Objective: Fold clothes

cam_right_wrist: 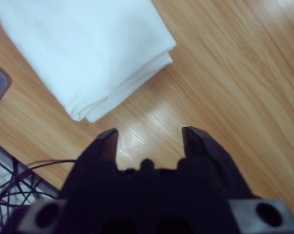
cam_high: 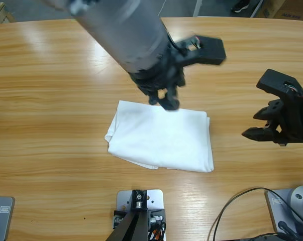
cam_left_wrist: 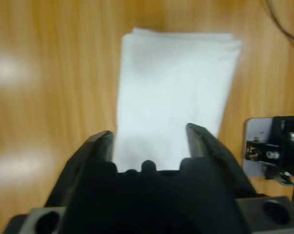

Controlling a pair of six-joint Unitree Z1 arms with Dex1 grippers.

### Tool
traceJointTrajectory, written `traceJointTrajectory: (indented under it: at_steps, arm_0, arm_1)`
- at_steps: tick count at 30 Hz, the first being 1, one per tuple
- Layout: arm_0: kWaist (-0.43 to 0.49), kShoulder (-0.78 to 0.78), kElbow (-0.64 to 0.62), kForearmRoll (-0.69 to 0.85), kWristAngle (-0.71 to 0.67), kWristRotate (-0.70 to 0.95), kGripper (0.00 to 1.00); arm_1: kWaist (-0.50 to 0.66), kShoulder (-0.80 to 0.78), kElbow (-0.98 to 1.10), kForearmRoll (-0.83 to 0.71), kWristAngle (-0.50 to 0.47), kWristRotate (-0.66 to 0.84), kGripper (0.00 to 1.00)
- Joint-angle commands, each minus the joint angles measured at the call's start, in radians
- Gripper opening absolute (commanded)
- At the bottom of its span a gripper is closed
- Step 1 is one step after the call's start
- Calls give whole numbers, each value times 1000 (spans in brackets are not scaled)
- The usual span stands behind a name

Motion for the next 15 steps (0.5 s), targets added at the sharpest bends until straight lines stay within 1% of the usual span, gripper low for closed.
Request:
traceJointTrajectory:
  at_steps: [1,3,4,8,12,15]
  arm_0:
    - [-30,149,148,9,-51,32,964]
    - [-37,163,190,-41,-39,27,964]
    - [-44,172,191,-52,-27,25,967]
    - [-57,186,155,-76,-13,24,968]
    - [-57,238,133,-79,-13,25,972]
    - [-49,268,190,-122,-15,25,968]
  arm_1:
    - [-64,-53,-10,29,5,10,1000]
    - [-65,-60,-12,37,4,10,1000]
    - [-65,-62,-12,44,4,10,1000]
    - [-65,-64,-9,52,5,10,1000]
    - [-65,-62,-11,61,5,11,1000]
    - [-65,-67,-11,71,5,13,1000]
